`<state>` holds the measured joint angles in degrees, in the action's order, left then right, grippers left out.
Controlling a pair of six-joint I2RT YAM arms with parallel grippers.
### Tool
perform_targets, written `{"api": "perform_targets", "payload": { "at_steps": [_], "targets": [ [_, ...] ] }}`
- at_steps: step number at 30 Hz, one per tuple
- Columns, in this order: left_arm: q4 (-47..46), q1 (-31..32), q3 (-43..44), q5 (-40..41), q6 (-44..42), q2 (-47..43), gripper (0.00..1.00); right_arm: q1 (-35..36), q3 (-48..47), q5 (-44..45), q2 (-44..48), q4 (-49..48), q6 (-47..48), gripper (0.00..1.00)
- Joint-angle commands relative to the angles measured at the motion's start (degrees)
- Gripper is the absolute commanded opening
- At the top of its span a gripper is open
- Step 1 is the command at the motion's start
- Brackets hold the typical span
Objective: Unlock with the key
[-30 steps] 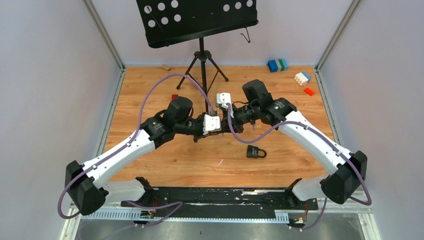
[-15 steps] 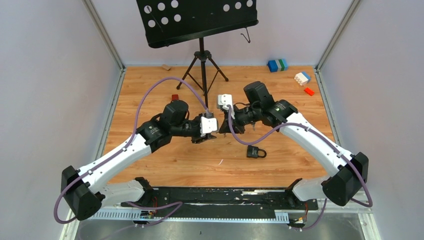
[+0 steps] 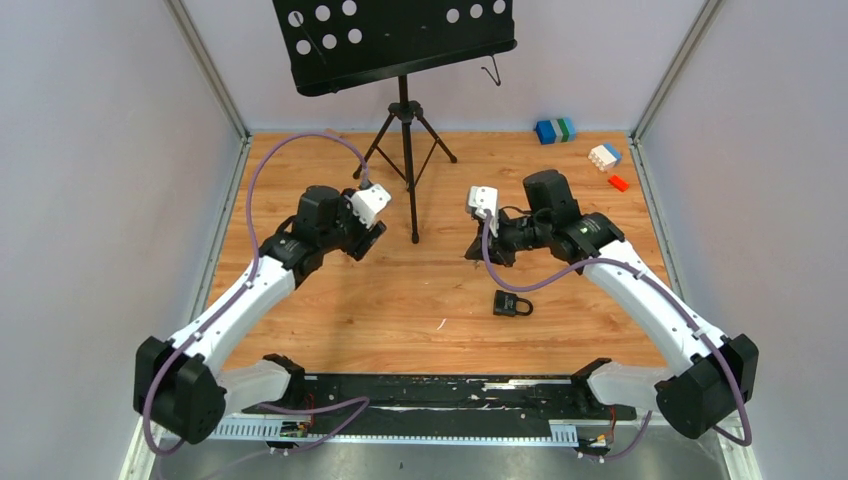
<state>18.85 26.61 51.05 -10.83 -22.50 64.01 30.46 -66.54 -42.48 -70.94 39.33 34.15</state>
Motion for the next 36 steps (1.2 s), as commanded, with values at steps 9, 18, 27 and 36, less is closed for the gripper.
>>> {"api": "perform_targets", "payload": {
  "at_steps": [9,18,27,36],
  "targets": [
    [-3.0,-8.7,11.5,18.9,15.9,25.4,0.71,-1.4,4.5,0.0,4.1,-5.7,-0.2,0.0],
    [-2.5,-11.1,24.7,20.4,19.1,42.1,0.7,-1.6,6.4,-1.1,5.1,-6.0,-0.2,0.0],
    [-1.5,-12.5,33.8,21.9,22.9,51.9,0.73,-1.8,7.7,-1.9,6.2,-6.0,0.0,0.0],
    [-0.1,-14.1,35.1,19.7,26.0,54.4,0.72,-1.9,8.1,-2.7,6.3,-6.1,0.1,0.0]
  ]
}}
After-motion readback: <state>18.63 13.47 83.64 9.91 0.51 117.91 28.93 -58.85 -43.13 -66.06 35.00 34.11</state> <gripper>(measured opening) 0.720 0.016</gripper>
